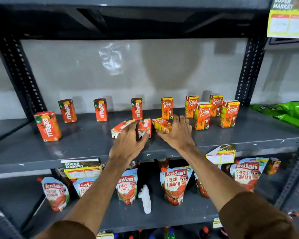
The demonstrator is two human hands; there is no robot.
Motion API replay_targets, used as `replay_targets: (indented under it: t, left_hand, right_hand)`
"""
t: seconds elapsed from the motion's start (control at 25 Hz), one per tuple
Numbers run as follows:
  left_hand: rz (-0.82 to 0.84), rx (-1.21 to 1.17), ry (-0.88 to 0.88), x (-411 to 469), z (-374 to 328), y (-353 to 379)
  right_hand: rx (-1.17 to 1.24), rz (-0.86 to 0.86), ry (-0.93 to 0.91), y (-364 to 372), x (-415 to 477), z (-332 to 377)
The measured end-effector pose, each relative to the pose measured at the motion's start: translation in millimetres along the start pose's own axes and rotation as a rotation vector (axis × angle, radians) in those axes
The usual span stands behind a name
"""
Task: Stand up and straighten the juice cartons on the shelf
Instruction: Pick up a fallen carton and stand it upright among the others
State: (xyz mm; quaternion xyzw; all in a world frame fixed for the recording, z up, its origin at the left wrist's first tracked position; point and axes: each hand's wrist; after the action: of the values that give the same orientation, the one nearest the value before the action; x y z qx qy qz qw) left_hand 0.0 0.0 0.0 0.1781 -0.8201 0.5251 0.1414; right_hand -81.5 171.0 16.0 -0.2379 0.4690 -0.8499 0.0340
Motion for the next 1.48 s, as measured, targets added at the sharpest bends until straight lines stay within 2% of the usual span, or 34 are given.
replay_targets:
  t: [0.24, 0.44, 0.72, 1.0, 1.4, 1.48]
  left_hand:
    - [0.065, 0.103, -0.096, 1.2, 2.8, 6.7]
    - [0.048, 0.219, -0.106, -3.5, 0.7, 5.3]
    - [0.033, 0.290, -0.121, -8.0, -6.6, 1.2]
    - [0.019, 0.266, -0.080, -7.5, -3.5, 3.4]
    - [0.027, 0.211, -0.097, -9.6, -3.8, 4.5]
    - [-0.024, 0.203, -0.094, -18.0, -7.7, 1.0]
  right_hand:
    - [0.079, 0.055, 0.042, 15.2, 9.0, -16.1]
    - [0.211, -0.023, -0.007, 15.7, 5.2, -19.8]
    - [0.427, -0.354, -0.083, -14.3, -16.8, -2.4]
    - [0.417, -0.695, -0.273, -37.5, -41.8, 17.4]
    - [0.418, -0.677, -0.283, -41.2, -45.0, 13.6]
    - [0.405, -0.636, -0.249, -37.3, -44.1, 8.4]
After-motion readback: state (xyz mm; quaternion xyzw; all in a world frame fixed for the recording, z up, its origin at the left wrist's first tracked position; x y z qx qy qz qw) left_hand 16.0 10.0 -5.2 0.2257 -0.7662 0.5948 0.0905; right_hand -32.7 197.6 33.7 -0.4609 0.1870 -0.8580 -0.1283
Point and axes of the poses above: each hand's wrist, its own x-axis towards the middle knuckle, its own y-axis out of the palm, z = x × y, and after that the axes turned 11 degrees about z, right-handed
